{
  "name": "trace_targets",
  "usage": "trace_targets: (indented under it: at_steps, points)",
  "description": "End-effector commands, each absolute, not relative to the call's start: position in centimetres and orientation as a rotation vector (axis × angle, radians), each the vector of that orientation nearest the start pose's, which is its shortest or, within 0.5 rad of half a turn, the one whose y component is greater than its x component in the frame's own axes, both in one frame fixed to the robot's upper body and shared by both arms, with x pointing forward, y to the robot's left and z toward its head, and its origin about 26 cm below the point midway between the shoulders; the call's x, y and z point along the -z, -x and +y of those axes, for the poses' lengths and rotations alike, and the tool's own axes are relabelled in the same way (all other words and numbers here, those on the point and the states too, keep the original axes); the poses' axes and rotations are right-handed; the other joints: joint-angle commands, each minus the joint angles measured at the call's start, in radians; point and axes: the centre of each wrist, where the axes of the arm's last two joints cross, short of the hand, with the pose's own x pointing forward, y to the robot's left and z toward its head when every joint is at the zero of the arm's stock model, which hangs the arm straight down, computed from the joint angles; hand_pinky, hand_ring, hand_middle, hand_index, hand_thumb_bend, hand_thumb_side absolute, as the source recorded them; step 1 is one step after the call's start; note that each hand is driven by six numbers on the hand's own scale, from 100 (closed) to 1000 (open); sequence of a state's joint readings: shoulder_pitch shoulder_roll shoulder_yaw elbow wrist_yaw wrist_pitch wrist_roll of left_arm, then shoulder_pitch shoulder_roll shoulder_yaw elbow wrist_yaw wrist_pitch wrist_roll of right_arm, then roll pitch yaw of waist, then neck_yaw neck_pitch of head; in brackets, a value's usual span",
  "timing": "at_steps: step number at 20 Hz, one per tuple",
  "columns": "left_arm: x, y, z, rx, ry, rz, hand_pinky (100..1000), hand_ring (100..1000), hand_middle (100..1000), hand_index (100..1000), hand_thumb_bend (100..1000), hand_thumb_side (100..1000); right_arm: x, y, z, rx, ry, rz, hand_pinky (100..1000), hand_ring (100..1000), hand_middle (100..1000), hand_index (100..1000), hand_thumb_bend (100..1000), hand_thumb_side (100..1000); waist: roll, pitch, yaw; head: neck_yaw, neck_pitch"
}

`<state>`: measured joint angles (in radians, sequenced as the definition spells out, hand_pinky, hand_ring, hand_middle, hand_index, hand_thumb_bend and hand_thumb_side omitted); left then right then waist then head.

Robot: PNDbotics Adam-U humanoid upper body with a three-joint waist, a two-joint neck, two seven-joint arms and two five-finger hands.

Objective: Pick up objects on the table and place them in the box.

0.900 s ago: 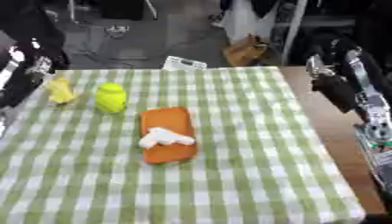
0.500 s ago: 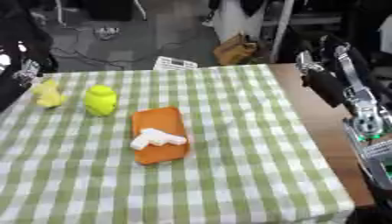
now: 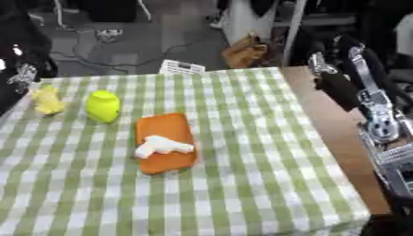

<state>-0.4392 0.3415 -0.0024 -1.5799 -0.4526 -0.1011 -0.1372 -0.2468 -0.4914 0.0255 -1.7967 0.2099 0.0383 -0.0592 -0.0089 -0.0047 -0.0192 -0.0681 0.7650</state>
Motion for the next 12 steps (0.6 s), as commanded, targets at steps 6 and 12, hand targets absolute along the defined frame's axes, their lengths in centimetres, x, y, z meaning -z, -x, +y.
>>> trace_targets:
  at_steps: [6,12]
  points:
    - [-16.39,-37.05,28.39,0.844,-0.610,-1.977,586,710,795,842,146,818,-16.53,-31.88,-31.25,-0.571,0.617,-1.975,359,571,598,828,122,626,-0.006,-0.004,-0.001,0.000,0.005]
    - [-17.08,-37.63,28.14,0.926,-0.638,-1.958,589,715,799,841,223,737,-16.50,-31.88,-31.22,-0.573,0.614,-1.974,359,571,598,828,122,626,-0.006,-0.004,-0.005,0.002,0.005]
